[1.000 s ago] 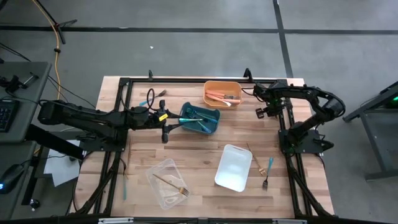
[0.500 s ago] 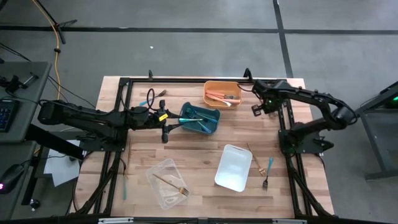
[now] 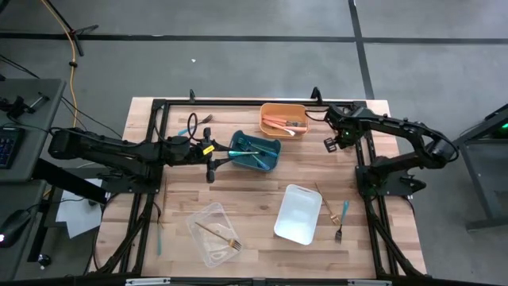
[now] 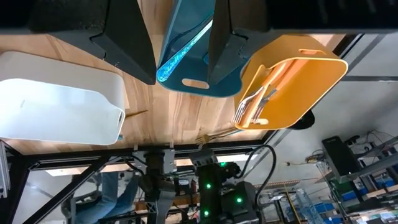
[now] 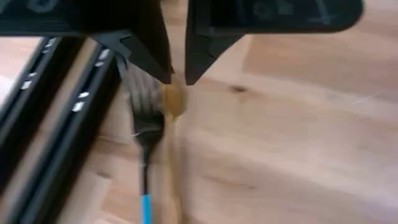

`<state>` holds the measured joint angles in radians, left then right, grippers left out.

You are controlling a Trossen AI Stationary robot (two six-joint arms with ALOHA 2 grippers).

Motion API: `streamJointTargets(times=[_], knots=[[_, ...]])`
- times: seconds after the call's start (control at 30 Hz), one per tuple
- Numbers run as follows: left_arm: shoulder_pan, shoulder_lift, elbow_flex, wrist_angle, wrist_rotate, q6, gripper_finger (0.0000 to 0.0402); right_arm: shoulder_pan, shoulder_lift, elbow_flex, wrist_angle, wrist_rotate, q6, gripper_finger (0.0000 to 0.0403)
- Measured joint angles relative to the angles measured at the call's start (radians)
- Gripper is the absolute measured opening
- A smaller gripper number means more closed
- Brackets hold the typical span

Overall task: Sort silverware by color (type)
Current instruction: Put the gold fork into the transparent bin

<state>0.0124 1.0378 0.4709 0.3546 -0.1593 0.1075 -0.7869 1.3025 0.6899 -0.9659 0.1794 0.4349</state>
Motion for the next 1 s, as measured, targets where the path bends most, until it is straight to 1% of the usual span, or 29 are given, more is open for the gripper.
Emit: streamJointTargets(times=[0.07,0.17,0.23,0.33,0.6,1.0], knots=[[0.000,0.000,0.000,0.000,0.000,0.000,0.0136,-0.015,0.000,-0.015,0.025,0.027,-0.009,0.0061],[0.000,0.000,0.000,0.000,0.000,0.000,0.0136,-0.025,0.000,-0.020,0.061,0.030,-0.017,0.0099],[0.000,0.000,0.000,0.001,0.000,0.000,0.0136,-0.025,0.000,-0.020,0.074,0.033,0.007,0.0122],[0.000,0.000,0.000,0.000,0.000,0.000,0.0136,-0.028,0.000,-0.020,0.073,0.067,0.036,0.0143],[0.000,0.000,0.000,0.000,0.000,-0.002,0.0136,-0.062,0.014,-0.020,0.076,0.030,0.054,0.0149],[0.000,0.000,0.000,0.000,0.000,-0.002,0.0136,-0.066,0.155,-0.020,0.097,0.028,0.016,0.0149]])
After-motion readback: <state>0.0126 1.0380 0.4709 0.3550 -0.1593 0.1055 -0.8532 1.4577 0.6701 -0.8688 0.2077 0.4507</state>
